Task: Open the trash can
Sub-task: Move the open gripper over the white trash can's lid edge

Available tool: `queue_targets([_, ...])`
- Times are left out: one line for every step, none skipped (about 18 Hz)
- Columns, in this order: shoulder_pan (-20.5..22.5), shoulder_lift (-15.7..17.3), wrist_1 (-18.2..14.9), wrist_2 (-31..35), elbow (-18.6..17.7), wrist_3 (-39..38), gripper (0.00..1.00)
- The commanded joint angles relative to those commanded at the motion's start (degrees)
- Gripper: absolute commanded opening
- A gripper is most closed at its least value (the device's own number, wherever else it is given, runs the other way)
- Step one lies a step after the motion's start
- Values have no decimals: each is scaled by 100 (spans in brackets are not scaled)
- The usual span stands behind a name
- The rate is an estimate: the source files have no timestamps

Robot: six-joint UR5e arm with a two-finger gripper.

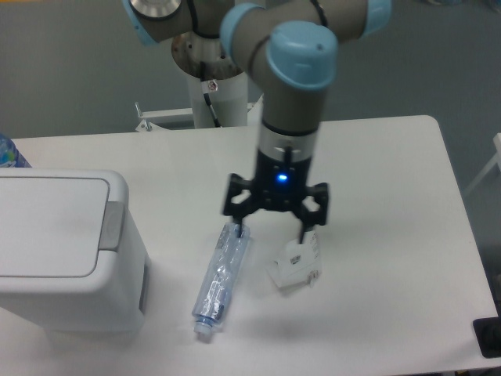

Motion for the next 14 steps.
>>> queue_targets([-105, 26, 0, -9, 18, -71, 100])
queue_targets([-202, 44, 9, -9, 18, -124, 100])
queue_targets([-290, 70, 0, -9, 9, -176, 100])
queue_targets([-360, 70, 9, -9, 0, -203, 100])
queue_targets([-431, 70, 9, -9, 0, -203, 100])
queue_targets([-510, 70, 0, -9, -17, -212, 100])
queue_targets([-580, 70, 9, -9, -52, -221, 100])
queue_targets([-624, 70, 9, 0, -78, -221, 100])
queue_targets([-651, 70, 9, 0, -79, -238, 100])
queue_targets([-677, 62, 9, 0, -79, -308, 100])
queue_targets([-695, 62, 9, 9, -79, -370, 100])
queue_targets([-721, 53, 9, 9, -79, -396, 100])
queue_targets([-721, 53, 9, 17, -87, -397, 100])
queue_targets([-730, 53, 9, 17, -105, -405, 100])
